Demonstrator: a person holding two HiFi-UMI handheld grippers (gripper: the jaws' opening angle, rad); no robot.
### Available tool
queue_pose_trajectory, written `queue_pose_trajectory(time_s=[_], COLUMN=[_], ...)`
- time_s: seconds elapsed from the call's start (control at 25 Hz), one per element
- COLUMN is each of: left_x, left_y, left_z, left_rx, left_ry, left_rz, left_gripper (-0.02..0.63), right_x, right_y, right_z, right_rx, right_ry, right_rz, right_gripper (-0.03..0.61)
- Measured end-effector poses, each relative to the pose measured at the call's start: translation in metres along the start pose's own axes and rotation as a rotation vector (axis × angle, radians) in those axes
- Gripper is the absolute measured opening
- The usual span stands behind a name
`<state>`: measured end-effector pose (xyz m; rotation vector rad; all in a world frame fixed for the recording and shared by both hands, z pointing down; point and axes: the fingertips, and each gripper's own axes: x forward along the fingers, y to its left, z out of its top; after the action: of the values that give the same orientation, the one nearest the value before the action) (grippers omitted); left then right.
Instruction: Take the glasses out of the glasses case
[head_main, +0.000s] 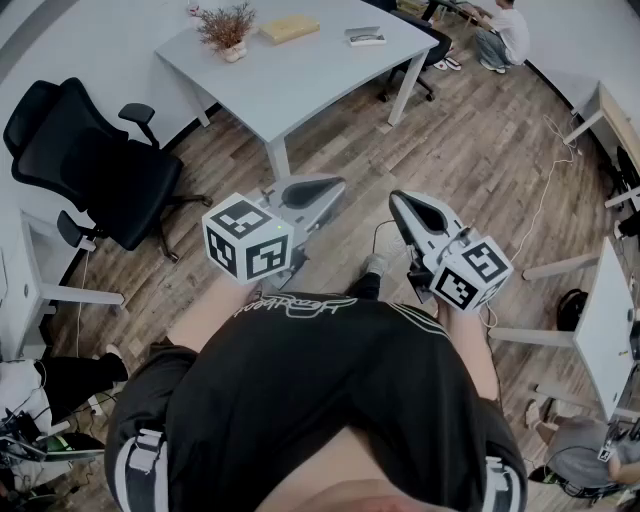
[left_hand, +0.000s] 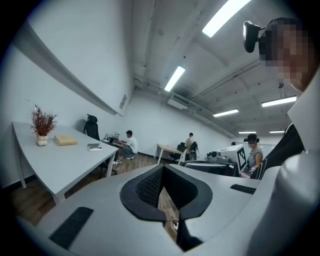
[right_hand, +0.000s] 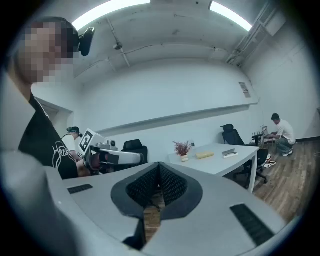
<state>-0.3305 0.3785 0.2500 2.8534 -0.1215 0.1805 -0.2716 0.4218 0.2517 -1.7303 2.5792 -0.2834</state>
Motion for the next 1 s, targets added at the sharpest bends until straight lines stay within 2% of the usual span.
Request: queue_pose_trajectory(time_s=[0.52,0.68,0.76,0.88,1.0], left_x=[0.021,0.025,0.028,0.036,0.044], left_y=[0.002,0.007,0.011,0.016,0.021], left_z=[-0.004,-0.005,-0.003,-0.003,-0.004], left_rx=[-0.004,-0.002,-0.004,-0.005,-0.010], left_ry=[0.026,0.032,0.033,0.037,0.041], left_rz=[-0.007,0.007,0.016,0.022,0.029], left_gripper=[0.008,0.008,0.008,0.008,0.008], right_x=[0.000,0.004,0.007,0.012,0.015], right_y=[-0.021,-0.023,-0.022,-0.030,-0.043], right_z=[-0.002,-0.001,0.001,0.000,-0.002], right_rx=[0.010,0.057,0.044,0.020,0.044], right_ry=[0.003,-0.025,-0.031,-0.020,-0.021], right_rz=[-0.005,0.046,0.075,0.074,0.078], right_gripper=[0.008,0.008,0.008,0.008,0.008])
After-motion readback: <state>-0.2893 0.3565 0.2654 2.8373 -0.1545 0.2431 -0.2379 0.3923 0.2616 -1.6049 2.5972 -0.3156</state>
